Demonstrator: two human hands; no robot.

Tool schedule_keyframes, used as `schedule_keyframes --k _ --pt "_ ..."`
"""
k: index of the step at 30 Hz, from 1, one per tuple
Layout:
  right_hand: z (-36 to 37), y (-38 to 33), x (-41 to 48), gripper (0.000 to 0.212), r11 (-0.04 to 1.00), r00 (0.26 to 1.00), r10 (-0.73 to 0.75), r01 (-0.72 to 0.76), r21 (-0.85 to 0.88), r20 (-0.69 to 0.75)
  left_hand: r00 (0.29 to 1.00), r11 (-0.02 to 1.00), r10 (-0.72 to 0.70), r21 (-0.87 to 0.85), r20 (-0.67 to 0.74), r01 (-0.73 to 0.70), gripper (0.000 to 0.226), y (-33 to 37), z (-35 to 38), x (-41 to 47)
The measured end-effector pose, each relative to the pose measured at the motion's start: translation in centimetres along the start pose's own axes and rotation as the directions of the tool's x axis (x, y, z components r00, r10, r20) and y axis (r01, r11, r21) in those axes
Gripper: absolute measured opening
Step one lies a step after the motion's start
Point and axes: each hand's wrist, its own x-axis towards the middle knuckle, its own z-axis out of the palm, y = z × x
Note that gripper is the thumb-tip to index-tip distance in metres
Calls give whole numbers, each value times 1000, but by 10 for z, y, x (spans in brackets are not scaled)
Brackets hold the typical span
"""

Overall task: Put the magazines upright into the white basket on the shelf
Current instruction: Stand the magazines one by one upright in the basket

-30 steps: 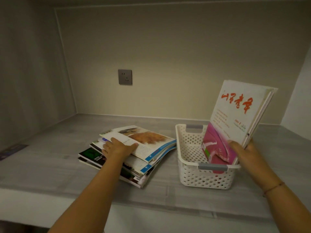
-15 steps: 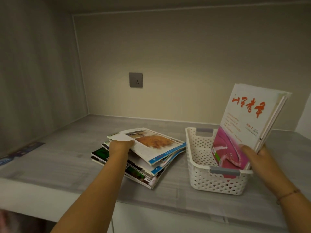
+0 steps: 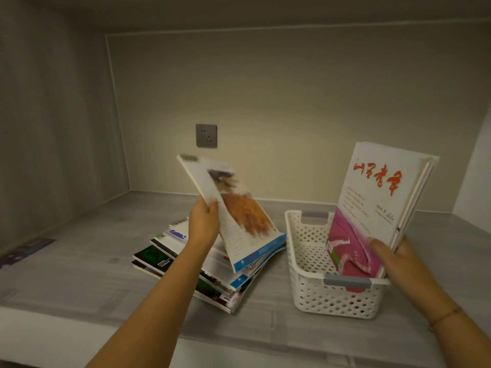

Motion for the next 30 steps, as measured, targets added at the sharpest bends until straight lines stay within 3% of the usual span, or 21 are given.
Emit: schedule_keyframes --k 5,8,11,16,21,25,28,30 --pt "1 -1 1 52 1000 1000 0 0 -4 17 959 959 283 14 4 -283 21 44 19 -19" --pt "2 -2 1 52 1000 1000 2 -2 6 27 913 912 407 65 -36 -405 34 67 32 -29" --pt "3 -2 1 51 1000 999 -3 3 -2 32 873 880 475 67 -108 -470 45 90 44 -32" --pt "3 -5 0 51 999 998 -33 32 21 49 852 868 494 46 -176 -494 40 114 77 -53" --pt "1 -12 -4 63 993 990 -99 92 68 97 876 874 481 67 25 -482 43 96 114 -96" --pt "-3 -17 -6 52 989 981 -139 130 78 135 795 808 553 75 249 -585 41 86 126 -111" --pt "-4 -18 -7 46 988 981 -132 120 93 144 746 845 485 -25 456 -534 50 87 125 -111" --pt "-5 -19 -7 49 988 980 -138 126 86 143 658 863 461 -130 596 -488 55 83 121 -114"
